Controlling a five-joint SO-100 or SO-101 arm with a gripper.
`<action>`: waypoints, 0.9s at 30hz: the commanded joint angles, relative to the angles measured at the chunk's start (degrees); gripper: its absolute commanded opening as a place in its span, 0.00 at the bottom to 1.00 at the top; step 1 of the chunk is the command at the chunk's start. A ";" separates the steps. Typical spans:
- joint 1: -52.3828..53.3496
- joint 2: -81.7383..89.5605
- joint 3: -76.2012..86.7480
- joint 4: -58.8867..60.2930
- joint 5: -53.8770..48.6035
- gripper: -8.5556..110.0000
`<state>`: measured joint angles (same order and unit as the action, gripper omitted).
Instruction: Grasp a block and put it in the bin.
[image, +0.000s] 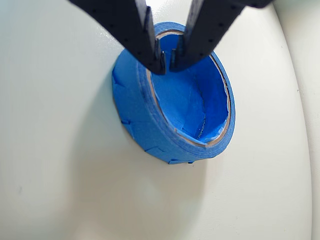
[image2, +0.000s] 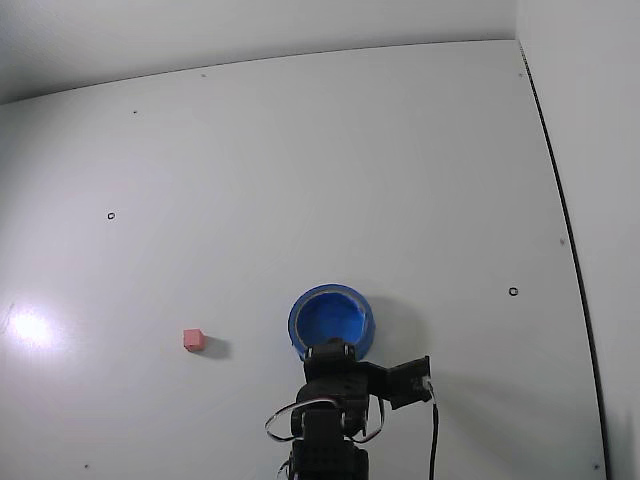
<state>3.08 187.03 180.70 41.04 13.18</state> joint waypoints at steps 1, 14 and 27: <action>-0.18 -0.18 -0.09 -0.44 -0.44 0.07; -0.09 -0.09 -0.18 -0.44 -0.62 0.07; -0.53 0.18 -5.71 -0.44 -17.14 0.21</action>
<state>3.08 187.03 180.09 41.04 6.59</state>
